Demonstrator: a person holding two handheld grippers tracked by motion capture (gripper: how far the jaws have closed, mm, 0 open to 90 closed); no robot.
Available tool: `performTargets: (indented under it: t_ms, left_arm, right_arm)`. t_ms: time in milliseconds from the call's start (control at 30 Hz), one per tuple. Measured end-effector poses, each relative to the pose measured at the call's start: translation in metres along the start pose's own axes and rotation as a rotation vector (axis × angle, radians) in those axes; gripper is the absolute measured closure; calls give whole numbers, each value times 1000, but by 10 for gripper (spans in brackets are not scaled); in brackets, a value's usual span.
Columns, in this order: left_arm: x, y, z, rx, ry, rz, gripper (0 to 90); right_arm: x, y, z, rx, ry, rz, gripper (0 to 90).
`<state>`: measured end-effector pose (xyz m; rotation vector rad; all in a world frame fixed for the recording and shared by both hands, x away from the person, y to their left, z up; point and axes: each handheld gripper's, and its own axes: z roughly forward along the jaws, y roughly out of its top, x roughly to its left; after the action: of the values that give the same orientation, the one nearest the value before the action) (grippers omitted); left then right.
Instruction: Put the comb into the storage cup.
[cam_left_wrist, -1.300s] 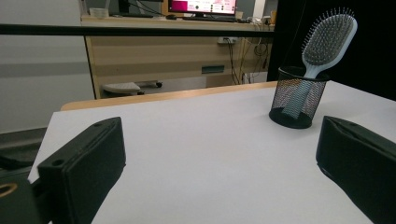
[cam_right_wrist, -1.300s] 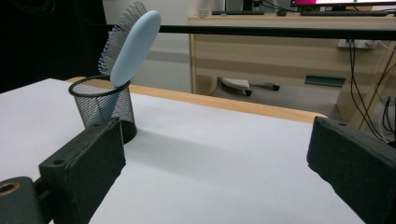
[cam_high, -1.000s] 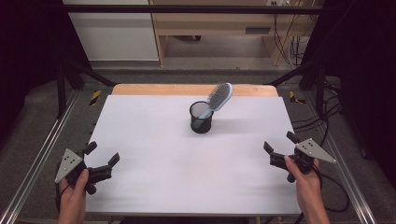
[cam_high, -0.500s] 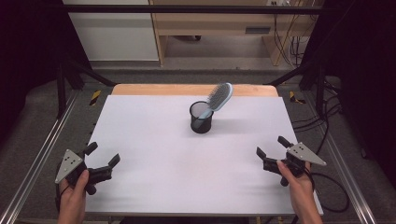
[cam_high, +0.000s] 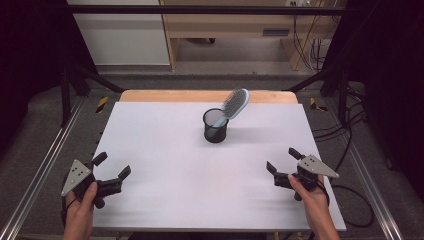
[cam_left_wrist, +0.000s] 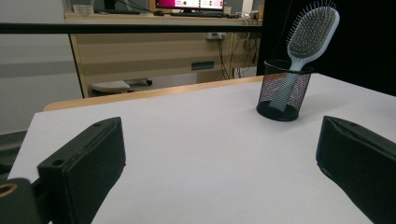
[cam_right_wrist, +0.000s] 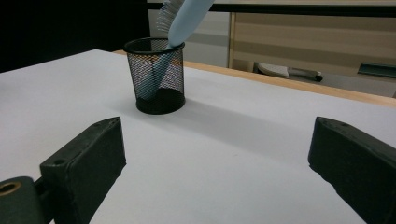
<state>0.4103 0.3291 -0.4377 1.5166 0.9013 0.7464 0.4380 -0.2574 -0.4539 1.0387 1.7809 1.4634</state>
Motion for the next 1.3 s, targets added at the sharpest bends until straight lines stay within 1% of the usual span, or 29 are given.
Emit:
performTargets:
  t_ms: [267, 567, 967, 1100, 1200, 1300]
  left_arm:
    - [-1, 0, 1, 0, -9, 4, 15]
    - [-1, 0, 1, -6, -12, -5, 15]
    - [-1, -1, 2, -16, -24, -18, 16]
    - [-2, -1, 3, -23, -31, -21, 15]
    - [-3, -1, 4, -22, -37, -18, 15]
    - [-4, -1, 5, -20, -39, -17, 15]
  right_arm:
    - [9, 2, 3, -2, 26, -21, 41]
    - [19, 4, 9, 1, 49, -30, 40]
    - [22, 2, 19, 31, 57, -47, 40]
    - [23, 1, 24, 38, 68, -52, 40]
    - [25, -1, 27, 55, 82, -62, 40]
    - [27, -1, 27, 51, 99, -66, 40]
